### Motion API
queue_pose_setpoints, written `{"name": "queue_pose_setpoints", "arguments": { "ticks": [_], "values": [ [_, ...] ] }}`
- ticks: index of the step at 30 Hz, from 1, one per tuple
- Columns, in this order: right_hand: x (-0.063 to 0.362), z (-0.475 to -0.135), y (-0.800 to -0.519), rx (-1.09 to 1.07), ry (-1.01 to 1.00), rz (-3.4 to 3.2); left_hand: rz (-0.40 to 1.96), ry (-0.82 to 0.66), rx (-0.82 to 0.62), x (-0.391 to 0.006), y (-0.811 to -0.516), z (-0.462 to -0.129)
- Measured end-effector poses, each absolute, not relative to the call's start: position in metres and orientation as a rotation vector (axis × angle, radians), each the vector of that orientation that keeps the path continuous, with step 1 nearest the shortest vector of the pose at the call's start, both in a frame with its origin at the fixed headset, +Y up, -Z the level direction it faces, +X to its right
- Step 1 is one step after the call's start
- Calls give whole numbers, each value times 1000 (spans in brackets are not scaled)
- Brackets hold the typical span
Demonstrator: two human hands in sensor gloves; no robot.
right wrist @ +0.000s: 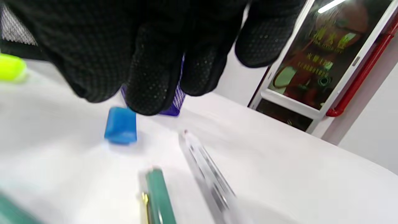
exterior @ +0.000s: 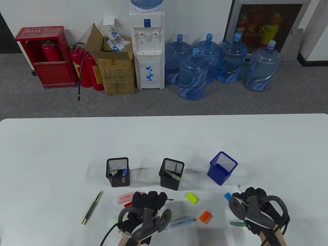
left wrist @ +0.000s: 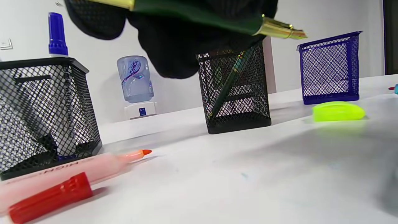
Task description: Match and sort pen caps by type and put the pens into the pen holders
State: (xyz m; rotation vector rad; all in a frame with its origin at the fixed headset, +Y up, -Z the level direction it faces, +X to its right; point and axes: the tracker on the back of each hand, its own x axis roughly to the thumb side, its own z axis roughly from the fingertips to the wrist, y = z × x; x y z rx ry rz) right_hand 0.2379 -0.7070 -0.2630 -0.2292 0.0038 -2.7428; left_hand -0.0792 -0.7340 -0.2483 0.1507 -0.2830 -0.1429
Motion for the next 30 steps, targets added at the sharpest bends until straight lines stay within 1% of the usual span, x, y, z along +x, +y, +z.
{"name": "queue_pose_setpoints", "arguments": {
  "ticks": [3,6,14,20,26,29,30],
  "values": [
    [247,-264,-713,-105,46,-2685,-147,-284,140,-79,-735,-249],
    [254,-267,-725,-44,-32,-2690,-148,-284,142,-79,-734,-248],
    [255,-269,-751,5,-103,-2662,-160,-295,137,-76,-735,-248],
    [253,-267,-754,9,-13,-2702,-162,-303,140,-74,-736,-248],
    [256,-265,-756,1,-6,-2766,-150,-312,145,-74,-735,-248],
    [259,-264,-754,-18,84,-2754,-128,-320,158,-76,-734,-249],
    [259,-264,-749,-37,112,-2768,-118,-324,169,-76,-734,-248]
  ]
}}
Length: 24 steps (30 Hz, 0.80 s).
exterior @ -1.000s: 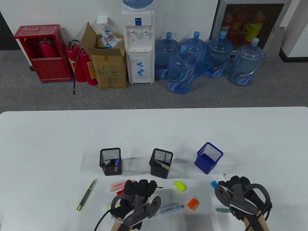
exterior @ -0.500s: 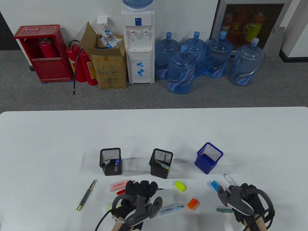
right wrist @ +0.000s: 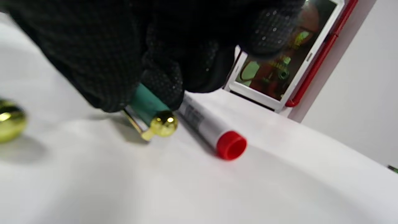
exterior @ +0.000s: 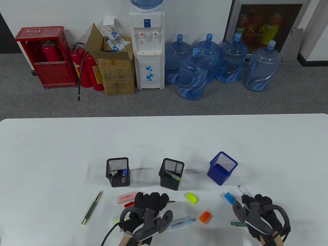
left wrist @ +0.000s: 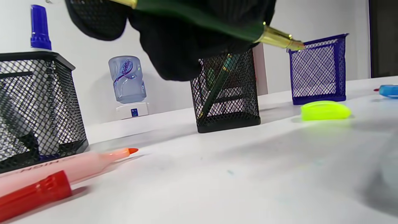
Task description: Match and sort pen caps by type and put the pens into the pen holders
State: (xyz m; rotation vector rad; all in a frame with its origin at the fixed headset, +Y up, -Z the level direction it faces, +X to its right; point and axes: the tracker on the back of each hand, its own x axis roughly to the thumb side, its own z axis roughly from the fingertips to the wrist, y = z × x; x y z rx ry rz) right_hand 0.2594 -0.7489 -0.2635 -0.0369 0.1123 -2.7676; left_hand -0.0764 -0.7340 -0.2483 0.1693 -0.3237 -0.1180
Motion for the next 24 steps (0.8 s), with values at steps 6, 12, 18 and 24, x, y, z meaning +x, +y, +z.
{"name": "queue_pose_setpoints", "arguments": {
  "ticks": [6,12,18,24],
  "values": [
    [236,-259,-707,-174,363,-2872,-46,-343,235,-81,-728,-246],
    [167,-256,-691,-427,486,-3091,40,-348,256,-85,-724,-244],
    [120,-253,-728,-592,538,-3223,95,-375,268,-86,-723,-240],
    [112,-250,-728,-636,560,-3240,87,-385,269,-84,-724,-239]
  ]
}}
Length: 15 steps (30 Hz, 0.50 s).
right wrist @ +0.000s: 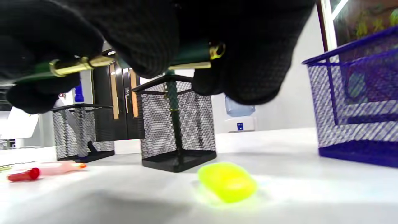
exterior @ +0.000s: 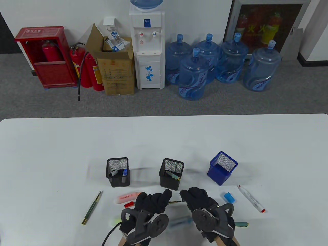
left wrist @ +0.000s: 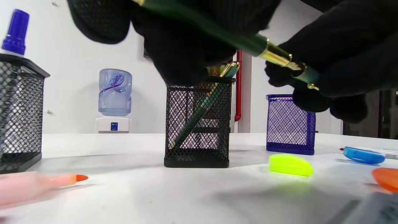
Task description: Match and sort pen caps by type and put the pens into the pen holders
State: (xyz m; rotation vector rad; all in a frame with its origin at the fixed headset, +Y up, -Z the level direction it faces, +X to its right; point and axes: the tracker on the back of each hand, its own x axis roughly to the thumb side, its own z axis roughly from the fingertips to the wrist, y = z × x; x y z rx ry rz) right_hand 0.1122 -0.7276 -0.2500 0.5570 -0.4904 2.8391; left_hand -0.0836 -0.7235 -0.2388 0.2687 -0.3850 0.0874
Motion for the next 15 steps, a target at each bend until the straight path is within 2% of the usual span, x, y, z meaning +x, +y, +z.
{"name": "queue_pose_setpoints", "arguments": {
  "ticks": [15],
  "values": [
    [93,-241,-726,703,-543,2794,138,-399,236,-73,-728,-240]
  ]
}}
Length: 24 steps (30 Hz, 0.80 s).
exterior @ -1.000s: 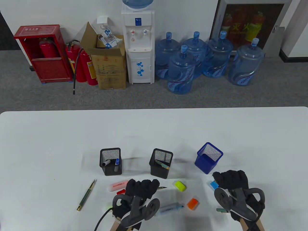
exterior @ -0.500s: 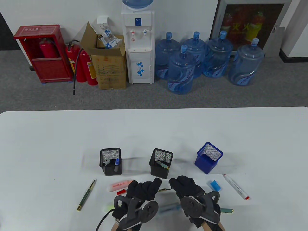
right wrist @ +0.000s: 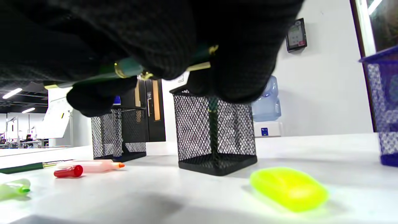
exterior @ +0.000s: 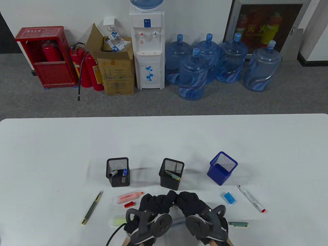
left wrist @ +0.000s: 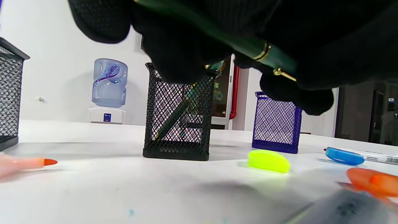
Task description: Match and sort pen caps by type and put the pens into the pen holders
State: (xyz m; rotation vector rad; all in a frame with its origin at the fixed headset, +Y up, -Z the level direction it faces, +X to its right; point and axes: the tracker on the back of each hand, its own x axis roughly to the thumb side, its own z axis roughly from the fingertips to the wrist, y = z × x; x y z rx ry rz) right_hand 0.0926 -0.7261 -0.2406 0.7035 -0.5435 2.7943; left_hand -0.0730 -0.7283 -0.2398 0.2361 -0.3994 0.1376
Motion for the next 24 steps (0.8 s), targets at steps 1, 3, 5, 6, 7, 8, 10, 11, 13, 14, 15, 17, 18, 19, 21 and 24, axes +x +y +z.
{"name": "queue_pose_setpoints", "arguments": {
  "ticks": [1,3,5,6,7,8,10,11,13,14,15,17,18,19,21,24],
  "values": [
    [94,-241,-725,692,-530,2764,146,-405,235,-73,-728,-240],
    [95,-242,-723,662,-505,2708,184,-409,243,-75,-726,-240],
    [94,-241,-720,666,-519,2684,214,-415,246,-76,-725,-241],
    [94,-241,-720,674,-522,2684,213,-419,249,-76,-725,-241],
    [93,-241,-719,689,-527,2695,205,-423,248,-77,-725,-241],
    [91,-240,-719,702,-524,2680,210,-437,250,-77,-726,-240],
    [89,-240,-718,706,-528,2700,206,-430,251,-77,-726,-242],
    [89,-241,-719,703,-528,2711,217,-422,233,-77,-727,-243],
    [92,-244,-721,686,-501,2719,234,-408,197,-75,-730,-245],
    [93,-244,-722,681,-498,2718,237,-402,187,-74,-730,-245],
    [95,-245,-722,674,-498,2724,231,-395,193,-74,-730,-245],
    [99,-245,-715,673,-525,2722,222,-391,205,-77,-727,-246],
    [101,-245,-710,675,-546,2725,228,-391,212,-79,-726,-245],
    [103,-246,-704,668,-575,2731,229,-380,237,-84,-723,-245],
    [108,-250,-689,640,-622,2744,217,-351,282,-93,-719,-245],
    [111,-263,-660,583,-720,2838,223,-337,290,-104,-718,-245]
  ]
}}
